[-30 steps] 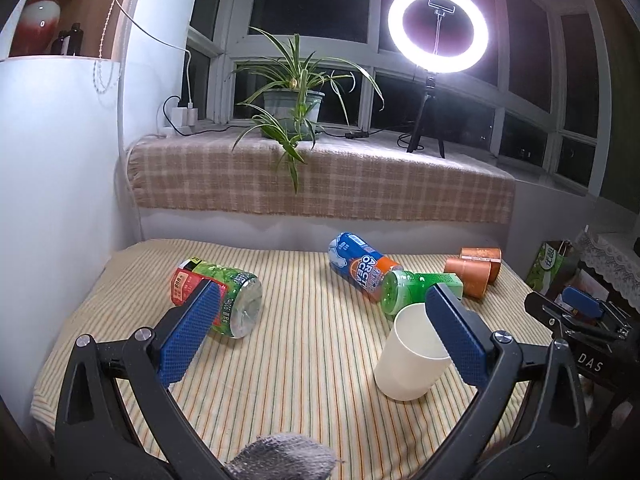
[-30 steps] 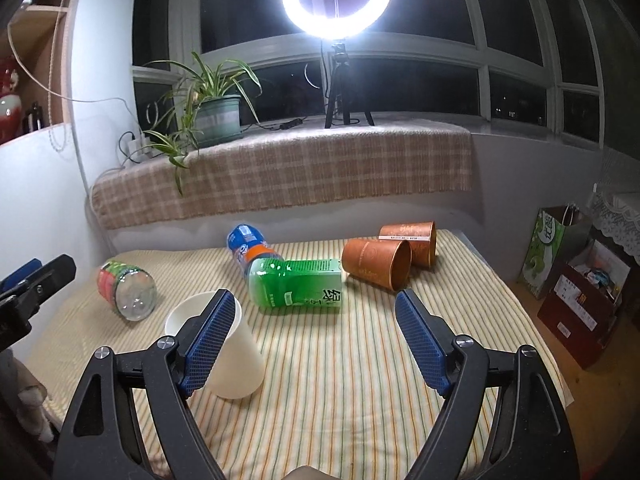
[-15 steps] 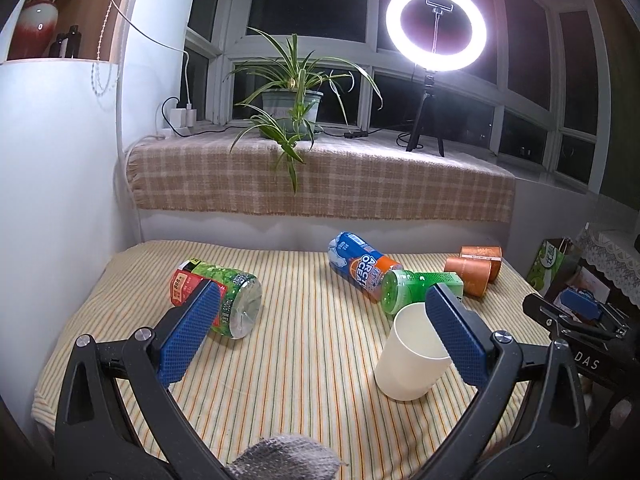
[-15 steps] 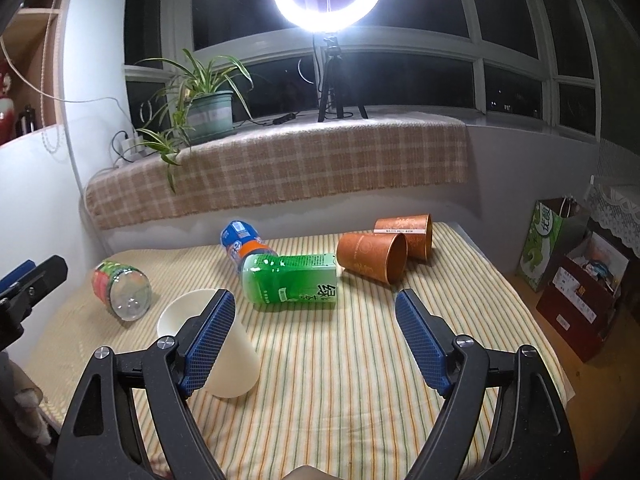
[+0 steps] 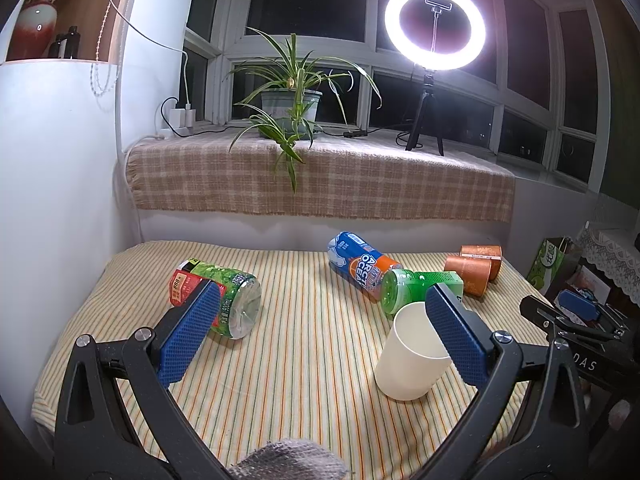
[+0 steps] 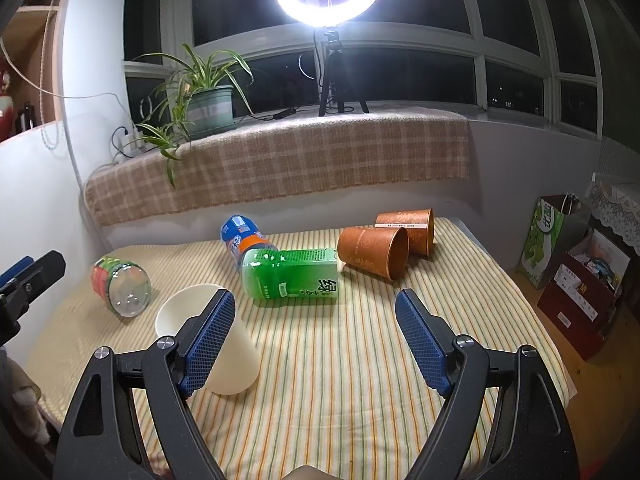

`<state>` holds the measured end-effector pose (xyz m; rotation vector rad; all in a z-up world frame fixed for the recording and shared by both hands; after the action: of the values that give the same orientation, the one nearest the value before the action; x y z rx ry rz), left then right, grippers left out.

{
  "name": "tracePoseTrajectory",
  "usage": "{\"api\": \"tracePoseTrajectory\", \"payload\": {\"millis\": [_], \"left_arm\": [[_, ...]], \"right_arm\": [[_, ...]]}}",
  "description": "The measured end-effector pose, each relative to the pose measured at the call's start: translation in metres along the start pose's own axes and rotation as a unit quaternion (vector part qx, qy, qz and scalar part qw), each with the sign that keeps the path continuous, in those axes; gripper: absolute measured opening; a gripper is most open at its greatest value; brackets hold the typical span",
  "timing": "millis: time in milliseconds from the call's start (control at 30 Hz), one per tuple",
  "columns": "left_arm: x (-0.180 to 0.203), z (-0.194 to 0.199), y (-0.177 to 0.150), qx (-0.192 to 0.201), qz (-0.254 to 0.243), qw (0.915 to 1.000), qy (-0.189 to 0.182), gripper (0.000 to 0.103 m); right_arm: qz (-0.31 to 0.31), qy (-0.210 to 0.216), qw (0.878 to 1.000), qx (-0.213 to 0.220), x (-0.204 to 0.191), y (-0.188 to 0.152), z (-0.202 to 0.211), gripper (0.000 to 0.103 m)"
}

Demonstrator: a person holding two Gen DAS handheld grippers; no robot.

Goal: Flip cup upright

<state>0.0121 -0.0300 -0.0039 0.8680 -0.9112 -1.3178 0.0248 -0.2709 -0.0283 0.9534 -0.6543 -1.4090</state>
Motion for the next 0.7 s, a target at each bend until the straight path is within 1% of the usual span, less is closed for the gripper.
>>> {"api": "tracePoseTrajectory", "payload": {"millis": [700], "left_arm": [[-0.0024, -0.0013, 0.0013, 0.001, 0.0, 1.0, 0.0, 0.103]], "right_arm": [[0.0, 0.003, 1.0, -0.014, -0.0021, -0.0034, -0.0066, 0.083]]}}
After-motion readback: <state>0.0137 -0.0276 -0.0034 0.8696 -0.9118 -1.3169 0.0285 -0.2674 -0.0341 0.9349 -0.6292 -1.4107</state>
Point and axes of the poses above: each gripper's, at about its wrist camera, not at the fingertips, and z roughly against the way its jaws point, x to its right, y to its top, the point moved 1 cm from there along -z, roughly the way its jaws point, and after that the axes turned 6 degrees about y, right-handed, at the moved point
